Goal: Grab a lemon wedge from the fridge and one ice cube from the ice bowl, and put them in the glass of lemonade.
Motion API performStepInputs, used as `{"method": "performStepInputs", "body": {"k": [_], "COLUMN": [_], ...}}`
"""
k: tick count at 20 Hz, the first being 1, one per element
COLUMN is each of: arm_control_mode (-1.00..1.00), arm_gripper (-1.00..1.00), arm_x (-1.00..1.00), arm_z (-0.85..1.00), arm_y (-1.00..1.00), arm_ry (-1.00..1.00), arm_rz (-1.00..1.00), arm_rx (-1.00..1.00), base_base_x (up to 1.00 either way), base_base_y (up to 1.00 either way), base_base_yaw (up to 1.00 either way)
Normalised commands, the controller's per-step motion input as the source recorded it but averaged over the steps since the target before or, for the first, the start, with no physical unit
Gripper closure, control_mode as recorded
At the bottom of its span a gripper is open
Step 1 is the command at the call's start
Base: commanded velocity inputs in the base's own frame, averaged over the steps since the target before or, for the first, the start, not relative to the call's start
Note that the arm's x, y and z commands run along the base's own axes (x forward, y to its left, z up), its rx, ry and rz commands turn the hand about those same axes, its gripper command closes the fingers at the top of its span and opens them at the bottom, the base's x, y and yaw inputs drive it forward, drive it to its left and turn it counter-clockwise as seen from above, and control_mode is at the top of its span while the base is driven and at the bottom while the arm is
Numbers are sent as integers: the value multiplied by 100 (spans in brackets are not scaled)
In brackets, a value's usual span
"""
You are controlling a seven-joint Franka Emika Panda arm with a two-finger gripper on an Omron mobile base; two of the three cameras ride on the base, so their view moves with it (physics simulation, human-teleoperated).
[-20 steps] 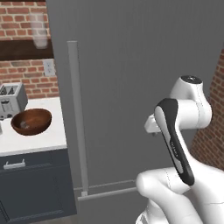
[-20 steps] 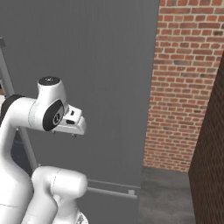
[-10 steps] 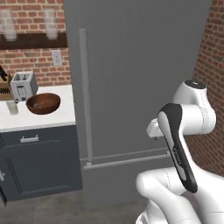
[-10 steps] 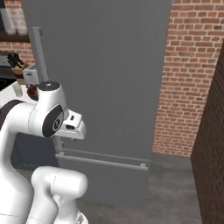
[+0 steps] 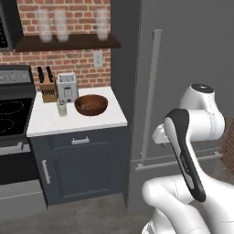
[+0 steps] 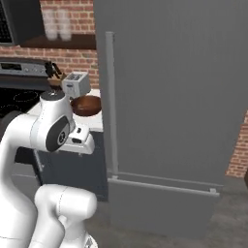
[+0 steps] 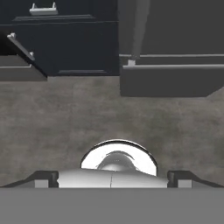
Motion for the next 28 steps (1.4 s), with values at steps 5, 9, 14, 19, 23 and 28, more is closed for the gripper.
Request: {"method": "performStepInputs", "body": {"k": [5, 9, 14, 19, 23, 28], "arm_control_mode": [100, 100, 100, 100, 100, 100], "arm_gripper": [-100, -100, -100, -100, -100, -100], "arm_x": [0, 0, 0, 0, 0, 0], "arm_z": [0, 0, 0, 0, 0, 0], "arm_y": [0, 0, 0, 0, 0, 0], "arm_ry": [0, 0, 0, 0, 0, 0], "arm_rz": [0, 0, 0, 0, 0, 0], "arm_rx": [0, 0, 0, 0, 0, 0], "base_base_x": [42, 39, 52, 59, 72, 95], "base_base_y": [100, 96, 52, -2, -4, 0], "base_base_yaw": [-6, -3, -3, -5, -9, -13]}}
